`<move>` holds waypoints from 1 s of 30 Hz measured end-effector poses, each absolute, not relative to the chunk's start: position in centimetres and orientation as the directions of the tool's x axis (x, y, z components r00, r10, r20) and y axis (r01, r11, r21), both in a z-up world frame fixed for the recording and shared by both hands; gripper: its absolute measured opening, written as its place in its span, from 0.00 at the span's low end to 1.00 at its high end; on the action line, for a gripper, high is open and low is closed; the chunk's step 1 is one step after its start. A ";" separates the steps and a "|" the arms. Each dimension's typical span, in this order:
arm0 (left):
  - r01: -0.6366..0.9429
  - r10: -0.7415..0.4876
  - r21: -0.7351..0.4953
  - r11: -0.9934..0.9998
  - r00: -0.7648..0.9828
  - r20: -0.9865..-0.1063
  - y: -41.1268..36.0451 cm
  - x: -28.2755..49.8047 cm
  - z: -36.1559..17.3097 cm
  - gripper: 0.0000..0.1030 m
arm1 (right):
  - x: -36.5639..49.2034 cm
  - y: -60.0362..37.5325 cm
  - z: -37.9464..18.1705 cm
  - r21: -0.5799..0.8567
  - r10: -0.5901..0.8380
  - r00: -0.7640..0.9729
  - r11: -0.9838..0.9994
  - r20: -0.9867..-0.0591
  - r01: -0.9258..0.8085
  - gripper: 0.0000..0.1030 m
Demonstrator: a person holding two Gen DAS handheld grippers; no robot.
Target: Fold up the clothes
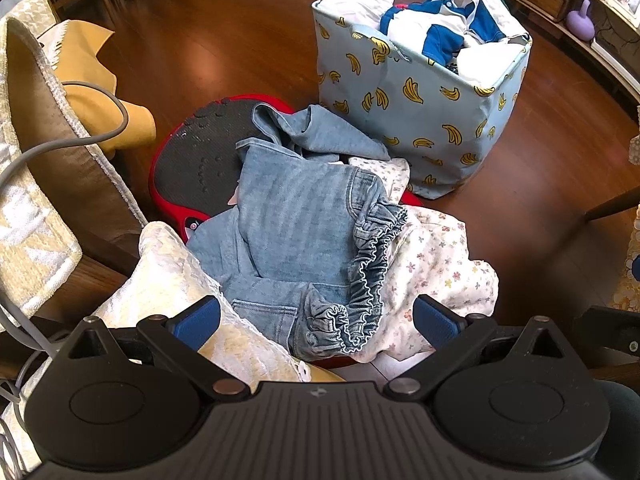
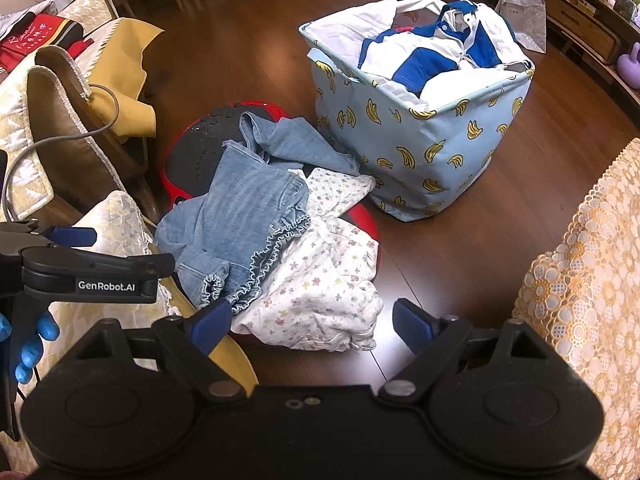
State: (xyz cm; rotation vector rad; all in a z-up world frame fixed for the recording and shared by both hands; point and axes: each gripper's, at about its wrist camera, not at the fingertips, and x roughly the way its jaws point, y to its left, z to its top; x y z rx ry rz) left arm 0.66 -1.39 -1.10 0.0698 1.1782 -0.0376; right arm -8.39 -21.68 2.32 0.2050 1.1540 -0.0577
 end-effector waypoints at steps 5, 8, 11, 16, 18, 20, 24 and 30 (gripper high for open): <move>0.072 0.010 0.041 0.997 0.379 -0.925 -1.5 0.9 -1.3 1.00 | -8.3 -21.9 2.2 0.139 0.067 0.407 0.979 -0.911 0.150 1.00; 0.067 0.010 0.038 0.997 0.381 -0.924 -1.4 1.1 -1.6 1.00 | -8.1 -21.8 2.1 0.139 0.071 0.407 0.980 -0.911 0.140 1.00; 0.058 0.027 0.054 0.997 0.396 -0.918 -1.2 1.3 -1.8 1.00 | -7.8 -21.8 1.9 0.131 0.069 0.408 0.984 -0.910 0.125 1.00; 0.057 0.035 0.063 0.996 0.397 -0.917 -1.0 2.2 -2.3 1.00 | -7.0 -22.1 1.3 0.156 0.094 0.406 0.980 -0.909 0.122 1.00; 0.054 0.045 0.072 0.996 0.393 -0.918 -1.0 2.7 -2.6 1.00 | -6.5 -22.2 1.1 0.165 0.101 0.418 0.979 -0.903 0.120 1.00; 0.052 0.056 0.083 0.995 0.387 -0.920 -1.0 3.1 -3.1 1.00 | -6.0 -22.3 0.8 0.166 0.102 0.439 0.980 -0.893 0.112 1.00; 0.052 0.044 0.068 0.996 0.366 -0.929 -0.8 3.9 -4.3 1.00 | -4.5 -22.6 -0.5 0.178 0.125 0.436 0.980 -0.891 0.084 1.00; 0.091 -0.047 -0.018 0.996 0.328 -0.943 -0.6 5.2 -6.9 1.00 | -1.4 -23.7 -3.5 0.183 0.148 0.386 0.981 -0.911 0.057 1.00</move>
